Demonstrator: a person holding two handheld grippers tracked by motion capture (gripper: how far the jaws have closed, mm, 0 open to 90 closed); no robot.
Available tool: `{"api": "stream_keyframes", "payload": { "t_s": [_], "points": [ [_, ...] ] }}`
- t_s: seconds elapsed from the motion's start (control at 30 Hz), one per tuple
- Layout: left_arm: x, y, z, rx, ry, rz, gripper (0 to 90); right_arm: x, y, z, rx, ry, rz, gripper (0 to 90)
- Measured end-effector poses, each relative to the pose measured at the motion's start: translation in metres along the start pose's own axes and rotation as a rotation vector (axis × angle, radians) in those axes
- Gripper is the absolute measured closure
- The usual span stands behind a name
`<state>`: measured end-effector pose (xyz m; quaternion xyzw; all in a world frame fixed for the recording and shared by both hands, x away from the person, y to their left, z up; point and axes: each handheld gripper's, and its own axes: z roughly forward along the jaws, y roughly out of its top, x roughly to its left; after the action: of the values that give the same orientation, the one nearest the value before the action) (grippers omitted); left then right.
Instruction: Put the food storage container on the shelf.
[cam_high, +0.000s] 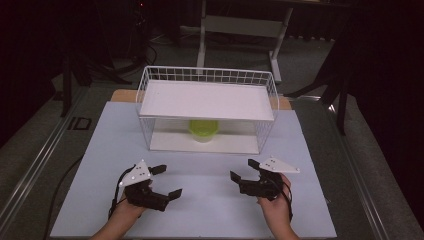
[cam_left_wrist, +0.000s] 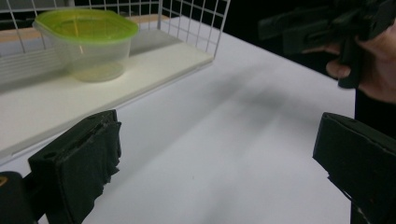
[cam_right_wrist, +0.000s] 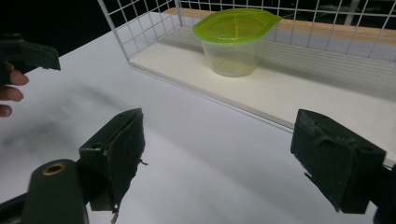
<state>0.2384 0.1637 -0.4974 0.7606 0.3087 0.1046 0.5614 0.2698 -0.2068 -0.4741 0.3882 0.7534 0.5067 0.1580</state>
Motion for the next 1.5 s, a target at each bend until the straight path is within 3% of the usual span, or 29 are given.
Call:
{"api": "stream_keyframes", "payload": {
  "t_s": [0.07,0.27,0.53,0.67,0.8,1.23,1.5],
  "points": [
    [0.001,-0.003,-0.003,0.001,-0.015,-0.016,1.8,0.002,-0.001,-0.004,0.003,0.004,-0.013,17.3],
    [0.001,-0.01,-0.014,0.02,-0.003,-0.011,1.8,0.005,-0.006,-0.015,0.006,0.002,-0.053,17.3],
    [0.001,-0.015,-0.03,0.007,0.016,-0.008,1.8,0.004,-0.013,-0.026,0.003,0.006,-0.063,17.2],
    [0.001,-0.018,-0.037,-0.009,0.006,-0.031,1.8,0.003,-0.016,-0.03,0.003,0.027,-0.076,17.2],
    [0.001,-0.021,-0.042,-0.01,0.016,-0.02,1.8,0.001,-0.019,-0.033,-0.001,0.037,-0.085,17.2],
    [0.006,-0.026,-0.048,-0.041,0.02,-0.019,1.8,-0.005,-0.024,-0.045,-0.01,0.043,-0.104,16.7],
    [0.007,-0.032,-0.047,-0.042,0.022,0.001,1.8,-0.014,-0.033,-0.038,0.019,0.056,-0.128,16.6]
  ]
}}
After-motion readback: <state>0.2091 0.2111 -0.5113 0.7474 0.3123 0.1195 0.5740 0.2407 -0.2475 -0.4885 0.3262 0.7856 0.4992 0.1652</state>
